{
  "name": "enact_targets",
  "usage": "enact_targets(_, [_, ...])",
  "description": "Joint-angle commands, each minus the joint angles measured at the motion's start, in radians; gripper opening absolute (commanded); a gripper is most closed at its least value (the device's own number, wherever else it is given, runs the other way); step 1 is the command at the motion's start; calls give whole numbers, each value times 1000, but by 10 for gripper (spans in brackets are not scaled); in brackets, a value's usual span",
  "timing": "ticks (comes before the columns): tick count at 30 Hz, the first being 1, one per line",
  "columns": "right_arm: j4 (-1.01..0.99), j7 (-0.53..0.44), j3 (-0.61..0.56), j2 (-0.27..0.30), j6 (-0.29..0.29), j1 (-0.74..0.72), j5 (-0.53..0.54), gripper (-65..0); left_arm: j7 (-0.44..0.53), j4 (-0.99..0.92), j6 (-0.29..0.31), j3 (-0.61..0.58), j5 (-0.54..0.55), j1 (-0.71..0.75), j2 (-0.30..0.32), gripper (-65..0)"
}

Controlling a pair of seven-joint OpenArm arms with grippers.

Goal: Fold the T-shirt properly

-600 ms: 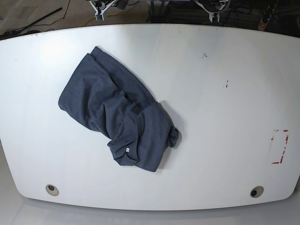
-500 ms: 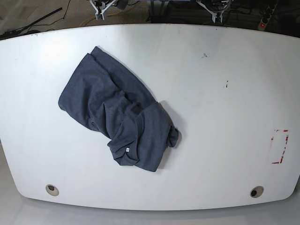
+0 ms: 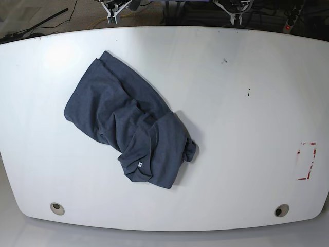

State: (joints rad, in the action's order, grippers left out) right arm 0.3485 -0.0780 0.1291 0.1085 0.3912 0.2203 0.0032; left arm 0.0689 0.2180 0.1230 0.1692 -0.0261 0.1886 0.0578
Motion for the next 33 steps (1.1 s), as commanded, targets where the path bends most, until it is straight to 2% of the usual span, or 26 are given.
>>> enact_targets(1, [17, -10, 1, 3, 7, 9, 2, -476, 1, 5, 2, 2, 1, 18, 3, -201])
enact_targets(4, [70, -10, 1, 3, 7, 51, 2, -476, 2, 48, 2, 2, 1, 44, 1, -203])
enact_targets(9, [220, 10, 1, -13, 7, 141, 1, -476, -11, 237, 2, 2, 1, 150, 0, -204])
enact_targets(15, [393, 65, 5, -14, 7, 245, 8, -476, -102, 461, 2, 11, 2, 276, 0, -204])
enact_targets(22, [565, 67, 7, -16, 7, 373, 8, -476, -156, 723, 4, 80, 2, 443, -19, -204])
enact_targets(30, [771, 67, 10, -16, 7, 545, 13, -476, -162, 960, 7, 97, 2, 635, -22, -204])
enact_targets(33, [866, 67, 50, -16, 7, 626, 59, -476, -159, 1042, 8, 95, 2, 707, -37, -204])
